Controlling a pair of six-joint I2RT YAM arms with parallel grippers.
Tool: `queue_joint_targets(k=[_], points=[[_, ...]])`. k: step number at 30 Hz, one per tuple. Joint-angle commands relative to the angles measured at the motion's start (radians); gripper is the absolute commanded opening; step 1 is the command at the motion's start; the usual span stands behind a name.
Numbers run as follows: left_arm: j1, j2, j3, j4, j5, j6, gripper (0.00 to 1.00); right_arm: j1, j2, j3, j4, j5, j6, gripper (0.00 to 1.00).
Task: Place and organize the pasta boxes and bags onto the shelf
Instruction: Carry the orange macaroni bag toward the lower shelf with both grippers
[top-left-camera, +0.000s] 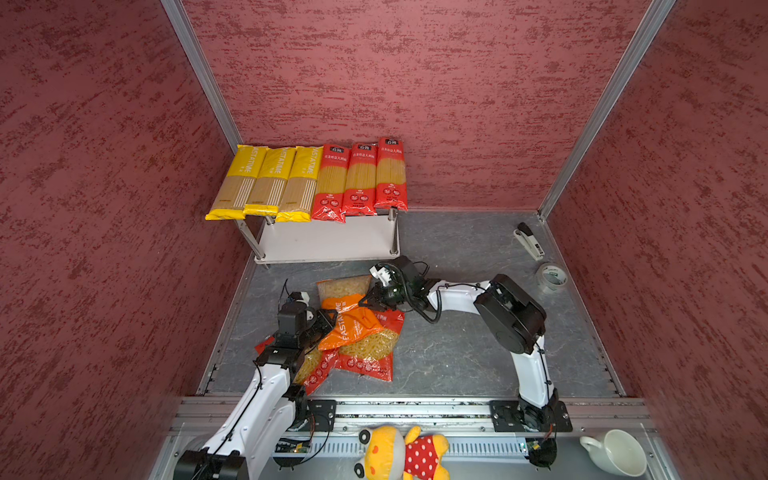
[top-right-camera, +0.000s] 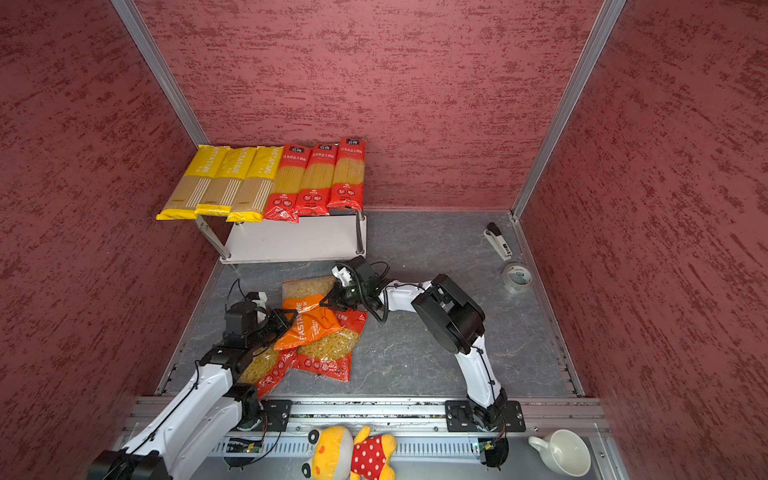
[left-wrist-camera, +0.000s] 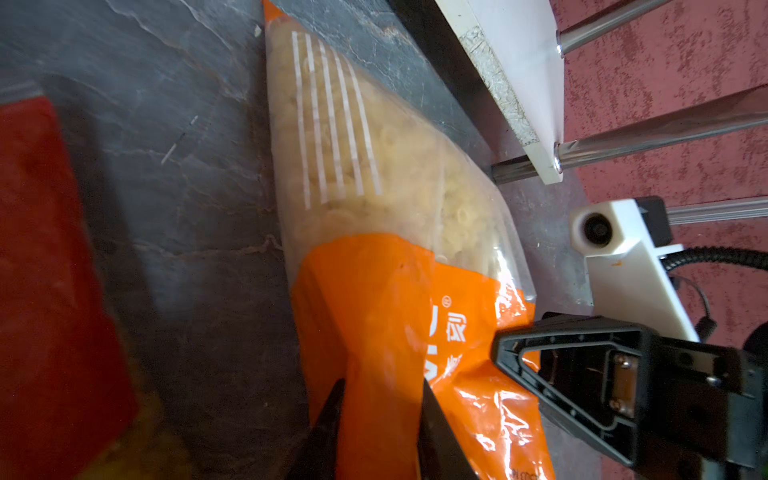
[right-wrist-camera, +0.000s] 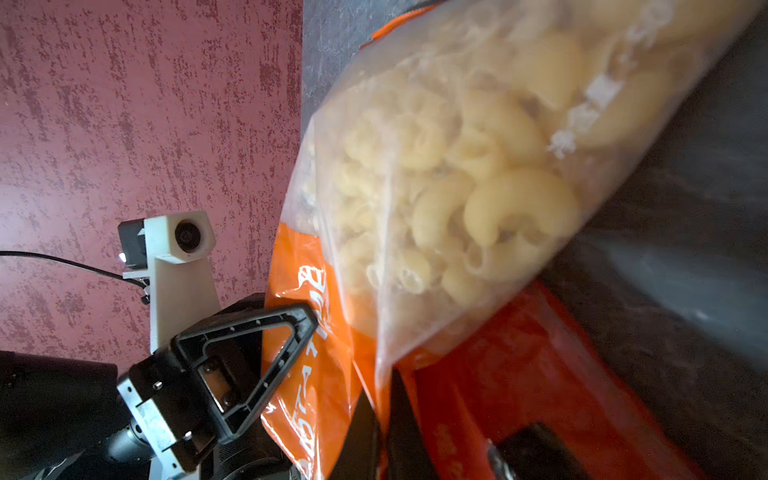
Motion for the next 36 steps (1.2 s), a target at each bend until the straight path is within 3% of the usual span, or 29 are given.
queue_joint_targets(k=[1,13,17,23,29,36], points=[[0.003,-0.045,0.006,0.034,0.034,0.000,0.21,0.012,-0.051,-0.031,0.167,-0.036,0.037,0.02],[0.003,-0.185,0.042,-0.008,0.037,0.047,0.12,0.012,-0.131,-0.173,0.621,0.038,0.054,0.00],[0.001,-0.232,0.056,0.005,0.047,0.068,0.10,0.012,-0.161,-0.198,0.714,0.068,0.001,0.00],[0.002,-0.279,0.061,0.069,-0.029,0.117,0.04,0.012,-0.168,-0.196,0.767,0.145,-0.106,0.00],[0.002,-0.147,0.105,0.231,-0.125,0.233,0.01,0.013,-0.104,-0.153,0.853,0.283,-0.214,0.00],[0.005,0.109,0.181,0.417,-0.254,0.389,0.00,0.012,0.023,-0.044,0.899,0.461,-0.360,0.00]])
